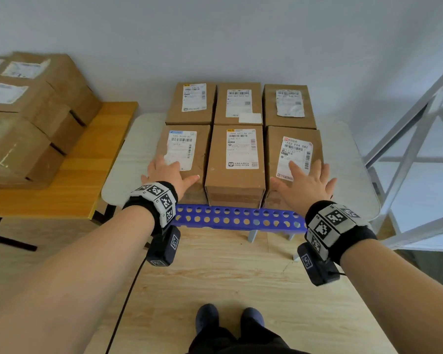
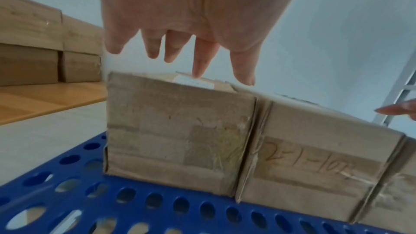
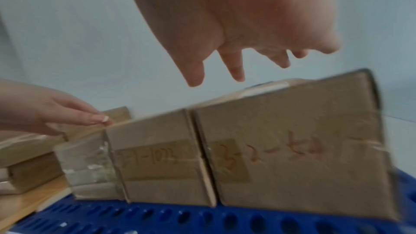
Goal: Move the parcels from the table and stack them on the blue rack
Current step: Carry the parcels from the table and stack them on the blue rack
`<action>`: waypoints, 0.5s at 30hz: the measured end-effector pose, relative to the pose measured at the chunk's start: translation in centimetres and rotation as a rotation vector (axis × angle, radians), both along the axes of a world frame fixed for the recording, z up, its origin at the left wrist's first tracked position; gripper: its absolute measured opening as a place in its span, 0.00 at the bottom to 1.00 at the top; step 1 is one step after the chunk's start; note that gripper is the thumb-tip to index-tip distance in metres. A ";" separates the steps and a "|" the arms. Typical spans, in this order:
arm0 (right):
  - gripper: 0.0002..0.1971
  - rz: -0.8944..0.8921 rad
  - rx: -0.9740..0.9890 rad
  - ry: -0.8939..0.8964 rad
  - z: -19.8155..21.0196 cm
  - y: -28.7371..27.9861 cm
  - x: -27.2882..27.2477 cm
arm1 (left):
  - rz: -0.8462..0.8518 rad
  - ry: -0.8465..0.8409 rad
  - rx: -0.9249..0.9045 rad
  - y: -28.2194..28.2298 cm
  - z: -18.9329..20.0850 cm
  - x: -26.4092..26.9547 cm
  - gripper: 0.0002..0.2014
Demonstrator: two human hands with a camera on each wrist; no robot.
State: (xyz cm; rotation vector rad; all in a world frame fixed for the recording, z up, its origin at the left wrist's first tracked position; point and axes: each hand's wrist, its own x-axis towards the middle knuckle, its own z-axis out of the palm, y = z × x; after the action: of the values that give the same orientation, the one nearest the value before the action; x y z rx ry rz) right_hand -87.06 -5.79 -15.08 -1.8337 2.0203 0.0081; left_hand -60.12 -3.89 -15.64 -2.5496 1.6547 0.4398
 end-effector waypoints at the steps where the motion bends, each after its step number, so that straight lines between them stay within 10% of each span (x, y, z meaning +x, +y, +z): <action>1: 0.35 0.013 -0.031 -0.020 0.7 0.1 0.6 | -0.009 0.007 -0.038 0.4 0.5 -0.2 0.31; 15: 0.27 0.395 -0.190 -0.595 8.4 2.6 16.9 | 0.136 0.298 -0.480 8.5 10.5 8.5 0.22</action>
State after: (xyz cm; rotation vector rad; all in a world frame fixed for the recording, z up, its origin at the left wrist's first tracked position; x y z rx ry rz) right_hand -70.19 -3.18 -6.69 -2.0121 1.2735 -0.5628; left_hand -51.57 4.62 -5.15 -3.0858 1.8823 0.5049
